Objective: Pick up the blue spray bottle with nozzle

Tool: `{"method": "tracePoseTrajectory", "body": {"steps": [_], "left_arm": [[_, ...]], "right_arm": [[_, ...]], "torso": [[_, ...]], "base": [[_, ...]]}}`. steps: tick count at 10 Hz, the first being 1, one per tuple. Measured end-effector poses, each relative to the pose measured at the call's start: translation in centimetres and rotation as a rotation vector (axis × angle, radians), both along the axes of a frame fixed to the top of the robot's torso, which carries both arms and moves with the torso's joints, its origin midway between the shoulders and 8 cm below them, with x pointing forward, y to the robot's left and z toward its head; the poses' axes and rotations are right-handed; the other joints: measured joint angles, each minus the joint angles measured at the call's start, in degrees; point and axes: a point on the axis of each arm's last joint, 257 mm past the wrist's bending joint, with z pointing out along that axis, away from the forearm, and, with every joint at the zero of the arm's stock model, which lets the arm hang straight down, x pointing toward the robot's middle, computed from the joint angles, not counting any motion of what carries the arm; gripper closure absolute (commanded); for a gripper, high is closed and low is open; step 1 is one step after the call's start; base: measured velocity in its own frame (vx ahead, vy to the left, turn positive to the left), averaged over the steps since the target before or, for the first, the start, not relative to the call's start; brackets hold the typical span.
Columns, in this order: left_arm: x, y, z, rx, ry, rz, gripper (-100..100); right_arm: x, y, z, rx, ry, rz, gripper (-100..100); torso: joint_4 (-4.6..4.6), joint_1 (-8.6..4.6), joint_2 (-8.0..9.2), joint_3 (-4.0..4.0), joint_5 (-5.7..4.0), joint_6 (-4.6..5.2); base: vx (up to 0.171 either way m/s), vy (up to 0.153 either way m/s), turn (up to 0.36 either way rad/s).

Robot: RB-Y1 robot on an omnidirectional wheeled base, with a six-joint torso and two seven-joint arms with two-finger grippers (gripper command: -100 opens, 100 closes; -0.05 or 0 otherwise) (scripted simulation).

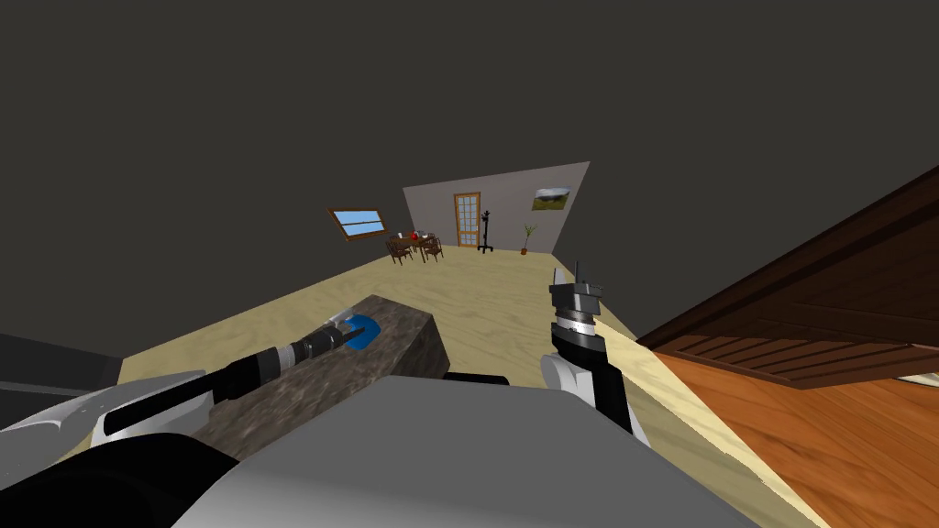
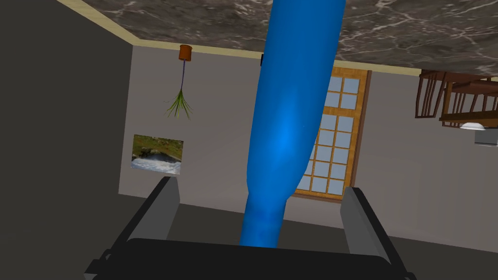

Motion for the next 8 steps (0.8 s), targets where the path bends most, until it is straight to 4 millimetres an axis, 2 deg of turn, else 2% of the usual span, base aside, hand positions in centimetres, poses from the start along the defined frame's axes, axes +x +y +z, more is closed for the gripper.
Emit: {"method": "tracePoseTrajectory", "body": {"steps": [2, 4, 5, 8], "left_arm": [[-1.6, 0.8, -0.1, 0.022, 0.014, 0.002, -100], [-1.2, 1.5, 0.5, 0.039, -0.011, 0.027, -100], [-1.2, 1.6, 0.5, 0.039, -0.013, 0.030, 100], [-1.1, 1.7, 0.5, 0.047, -0.013, 0.028, 100]], "right_arm": [[0.0, 0.0, 0.0, 0.000, 0.000, 0.000, 0], [0.0, 0.0, 0.0, 0.000, 0.000, 0.000, 0], [0.0, 0.0, 0.0, 0.000, 0.000, 0.000, 0], [0.0, 0.0, 0.0, 0.000, 0.000, 0.000, 0]], "torso": [[-0.03, -0.02, -0.14, -0.08, 0.00, 0.00], [0.00, 0.00, 0.00, 0.00, 0.01, 0.00], [0.01, 0.02, 0.03, 0.02, 0.01, 0.00], [0.00, 0.11, 0.04, 0.02, 0.14, 0.00]], "base": [[0.041, -0.011, -0.009], [0.001, -0.003, 0.001], [0.000, 0.000, 0.000], [0.000, 0.000, 0.000]]}}
